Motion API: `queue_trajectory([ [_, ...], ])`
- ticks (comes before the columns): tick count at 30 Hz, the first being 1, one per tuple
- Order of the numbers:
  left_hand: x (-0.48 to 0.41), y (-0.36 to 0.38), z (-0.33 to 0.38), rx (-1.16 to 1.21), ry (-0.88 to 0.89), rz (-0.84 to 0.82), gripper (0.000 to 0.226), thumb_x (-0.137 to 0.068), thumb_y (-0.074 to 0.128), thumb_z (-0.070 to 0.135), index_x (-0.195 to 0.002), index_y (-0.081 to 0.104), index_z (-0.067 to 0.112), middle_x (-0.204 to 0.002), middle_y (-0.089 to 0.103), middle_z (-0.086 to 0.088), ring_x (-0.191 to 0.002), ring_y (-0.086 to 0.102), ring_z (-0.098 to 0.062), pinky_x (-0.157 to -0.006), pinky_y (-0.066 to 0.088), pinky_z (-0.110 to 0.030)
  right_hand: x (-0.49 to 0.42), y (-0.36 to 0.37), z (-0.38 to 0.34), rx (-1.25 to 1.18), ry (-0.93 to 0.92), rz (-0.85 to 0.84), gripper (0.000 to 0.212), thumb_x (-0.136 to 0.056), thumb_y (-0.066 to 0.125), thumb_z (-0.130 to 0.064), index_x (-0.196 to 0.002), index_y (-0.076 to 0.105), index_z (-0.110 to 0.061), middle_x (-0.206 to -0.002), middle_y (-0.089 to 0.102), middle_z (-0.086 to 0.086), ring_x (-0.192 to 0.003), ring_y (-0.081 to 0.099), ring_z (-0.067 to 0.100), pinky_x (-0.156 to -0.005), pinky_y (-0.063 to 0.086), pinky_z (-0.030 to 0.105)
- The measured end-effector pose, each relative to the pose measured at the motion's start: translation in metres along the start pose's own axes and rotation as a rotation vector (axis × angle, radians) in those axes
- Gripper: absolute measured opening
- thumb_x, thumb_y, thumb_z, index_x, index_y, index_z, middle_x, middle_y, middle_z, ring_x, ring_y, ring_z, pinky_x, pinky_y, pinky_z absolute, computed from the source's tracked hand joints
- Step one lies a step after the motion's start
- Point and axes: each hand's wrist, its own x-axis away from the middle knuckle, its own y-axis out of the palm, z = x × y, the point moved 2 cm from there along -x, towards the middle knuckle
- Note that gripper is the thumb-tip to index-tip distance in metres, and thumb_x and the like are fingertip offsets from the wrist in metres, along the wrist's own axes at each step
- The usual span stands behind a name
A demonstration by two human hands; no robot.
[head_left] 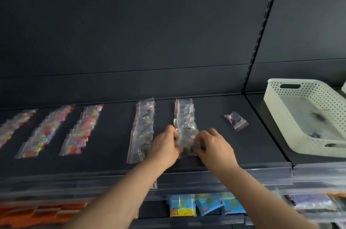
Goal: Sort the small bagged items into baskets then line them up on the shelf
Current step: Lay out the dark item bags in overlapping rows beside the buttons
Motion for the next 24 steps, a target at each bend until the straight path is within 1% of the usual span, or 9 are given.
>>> queue_trajectory([
  [3, 0.001, -0.004, 0.000, -0.033, 0.021, -0.003, 0.021, -0.088, 0.070, 0.020, -0.096, 0.051, 0.024, -0.097, 0.060, 0.006, -0.086, 0.055, -0.013, -0.070, 0.044, -0.025, -0.002, 0.001, -0.002, 0.054, -0.030, -0.060, 0.020, -0.091, 0.058, -0.027, -0.110, 0.060, -0.030, -0.110, 0.051, -0.006, -0.103, 0.055, 0.016, -0.072, 0.049, 0.030],
  [6, -0.004, -0.012, 0.005, 0.007, -0.009, 0.038, 0.013, -0.089, 0.067, 0.018, -0.095, 0.057, 0.023, -0.093, 0.060, 0.006, -0.085, 0.057, -0.013, -0.072, 0.049, -0.029, -0.005, -0.007, 0.002, 0.032, -0.025, 0.003, 0.019, -0.091, 0.057, -0.026, -0.108, 0.063, -0.030, -0.108, 0.053, -0.006, -0.101, 0.057, 0.017, -0.069, 0.048, 0.029],
  [8, -0.012, -0.016, 0.014, 0.046, -0.014, 0.061, 0.010, -0.090, 0.065, 0.019, -0.093, 0.057, 0.023, -0.090, 0.060, 0.008, -0.085, 0.058, -0.013, -0.074, 0.051, -0.030, -0.007, -0.017, 0.015, 0.108, 0.000, 0.041, 0.021, -0.092, 0.053, -0.024, -0.110, 0.062, -0.029, -0.110, 0.054, -0.005, -0.104, 0.055, 0.019, -0.070, 0.047, 0.029],
  [11, -0.025, -0.010, 0.039, 0.081, -0.006, -0.010, 0.011, -0.088, 0.067, 0.022, -0.089, 0.058, 0.026, -0.089, 0.064, 0.010, -0.090, 0.062, -0.014, -0.081, 0.051, -0.031, -0.006, -0.035, 0.045, 0.272, 0.086, 0.048, 0.025, -0.092, 0.050, -0.019, -0.112, 0.062, -0.029, -0.114, 0.057, -0.003, -0.110, 0.052, 0.021, -0.075, 0.044, 0.031],
  [14, -0.043, 0.009, 0.069, 0.094, 0.008, -0.063, 0.007, -0.087, 0.068, 0.026, -0.092, 0.063, 0.026, -0.100, 0.069, 0.007, -0.098, 0.064, -0.017, -0.088, 0.051, -0.033, -0.004, -0.051, 0.074, 0.377, 0.124, 0.066, 0.027, -0.088, 0.051, -0.014, -0.108, 0.064, -0.027, -0.115, 0.059, -0.002, -0.107, 0.053, 0.022, -0.073, 0.046, 0.031],
  [17, -0.061, 0.032, 0.099, 0.022, 0.048, -0.092, 0.020, -0.091, 0.063, 0.030, -0.109, 0.065, 0.022, -0.116, 0.067, 0.002, -0.111, 0.059, -0.020, -0.094, 0.049, -0.035, -0.004, -0.062, 0.093, 0.381, 0.129, 0.020, 0.026, -0.090, 0.051, -0.015, -0.110, 0.064, -0.025, -0.113, 0.058, -0.002, -0.108, 0.053, 0.020, -0.073, 0.048, 0.031],
  [20, -0.081, 0.050, 0.132, -0.096, 0.109, -0.067, 0.037, -0.095, 0.056, 0.037, -0.128, 0.055, 0.020, -0.133, 0.057, -0.002, -0.124, 0.050, -0.024, -0.097, 0.044, -0.036, -0.006, -0.067, 0.107, 0.343, 0.126, -0.022, 0.022, -0.092, 0.052, -0.022, -0.109, 0.066, -0.026, -0.109, 0.057, -0.002, -0.108, 0.054, 0.019, -0.073, 0.048, 0.031],
  [22, -0.095, 0.060, 0.146, -0.169, 0.080, -0.055, 0.047, -0.095, 0.055, 0.042, -0.134, 0.051, 0.016, -0.138, 0.051, -0.005, -0.129, 0.043, -0.027, -0.097, 0.042, -0.040, -0.006, -0.067, 0.111, 0.300, 0.112, -0.039, 0.021, -0.092, 0.053, -0.024, -0.108, 0.067, -0.025, -0.108, 0.057, -0.001, -0.107, 0.054, 0.020, -0.074, 0.047, 0.030],
  [24, -0.108, 0.070, 0.153, -0.231, 0.015, -0.095, 0.054, -0.093, 0.057, 0.046, -0.136, 0.049, 0.014, -0.142, 0.045, -0.008, -0.132, 0.038, -0.029, -0.100, 0.041, -0.041, -0.008, -0.069, 0.115, 0.273, 0.102, -0.043, 0.020, -0.092, 0.056, -0.026, -0.107, 0.068, -0.025, -0.105, 0.058, -0.001, -0.103, 0.056, 0.020, -0.074, 0.047, 0.030],
])
